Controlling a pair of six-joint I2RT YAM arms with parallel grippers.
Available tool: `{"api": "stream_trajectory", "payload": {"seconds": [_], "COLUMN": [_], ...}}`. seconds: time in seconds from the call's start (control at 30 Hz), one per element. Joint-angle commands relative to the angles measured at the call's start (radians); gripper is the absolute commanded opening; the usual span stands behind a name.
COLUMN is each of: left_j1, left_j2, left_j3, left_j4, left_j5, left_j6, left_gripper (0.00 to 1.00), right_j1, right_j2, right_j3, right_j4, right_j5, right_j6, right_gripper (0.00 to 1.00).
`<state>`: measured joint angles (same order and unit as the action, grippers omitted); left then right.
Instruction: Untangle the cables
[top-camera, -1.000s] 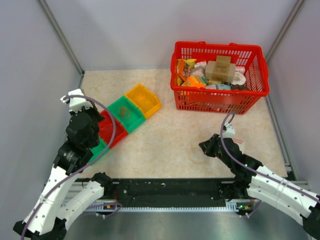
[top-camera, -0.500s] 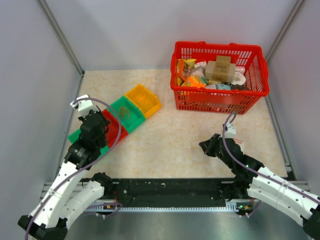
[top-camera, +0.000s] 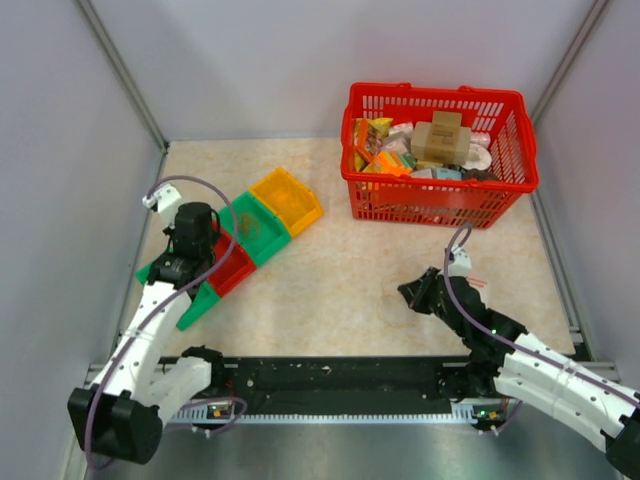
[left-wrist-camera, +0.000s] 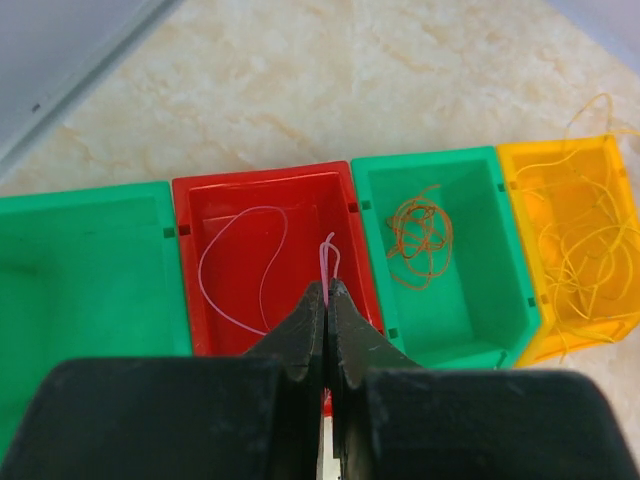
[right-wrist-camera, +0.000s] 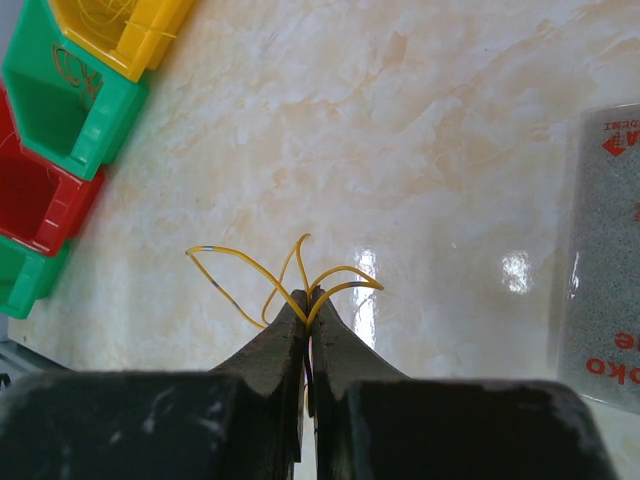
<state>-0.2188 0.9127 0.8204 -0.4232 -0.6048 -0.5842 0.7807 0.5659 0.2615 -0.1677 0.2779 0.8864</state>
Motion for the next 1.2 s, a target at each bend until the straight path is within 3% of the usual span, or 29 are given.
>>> {"api": "stream_trajectory", "payload": {"seconds": [0.0,0.13,0.3,0.43,0.5,0.63,0.77,0.87,0.97,1.1,1.17], "left_j1": [0.120,0.268,0.320,0.328,0.329,0.329,0.328,0.314,0.227,-0.105,-0.201], "left_j2": [0.057,0.095,0.130,0.143,0.132,0.080,0.025,0.002,-0.014,-0.089,-0.142], "left_j3": [-0.007,-0.049,-0.104,-0.110,-0.104,-0.107,-0.107,-0.109,-0.130,-0.177,-0.231], "left_j4": [0.061,0.063,0.084,0.074,0.048,0.028,0.015,0.073,0.168,0.211,0.254], "left_j5": [0.224,0.368,0.464,0.481,0.474,0.478,0.551,0.744,0.926,0.841,0.833], "left_j6": [-0.104,-0.186,-0.247,-0.262,-0.281,-0.275,-0.246,-0.174,-0.089,-0.010,0.007], "left_gripper": [0.00,0.00,0.00,0.35,0.43,0.70,0.75,0.74,0.59,0.62,0.64], "right_j1": [-0.009,-0.009,-0.008,-0.009,-0.009,-0.009,-0.009,-0.009,-0.006,0.043,0.087], "right_j2": [0.000,-0.003,0.006,0.011,0.017,0.038,0.093,0.173,0.274,0.422,0.475], "right_j3": [0.024,0.024,0.013,0.015,0.013,0.019,0.038,0.065,0.085,0.125,0.169], "right_j4": [0.023,0.023,0.030,0.033,0.034,0.040,0.051,0.108,0.230,0.408,0.430], "right_j5": [-0.011,-0.013,-0.019,-0.029,-0.035,-0.054,-0.085,-0.159,-0.270,-0.382,-0.391], "right_j6": [-0.001,0.002,0.006,0.006,0.006,0.000,-0.032,-0.067,-0.075,-0.072,-0.084], "right_gripper": [0.00,0.00,0.00,0.00,0.00,0.00,0.00,0.00,0.00,0.00,0.00]}}
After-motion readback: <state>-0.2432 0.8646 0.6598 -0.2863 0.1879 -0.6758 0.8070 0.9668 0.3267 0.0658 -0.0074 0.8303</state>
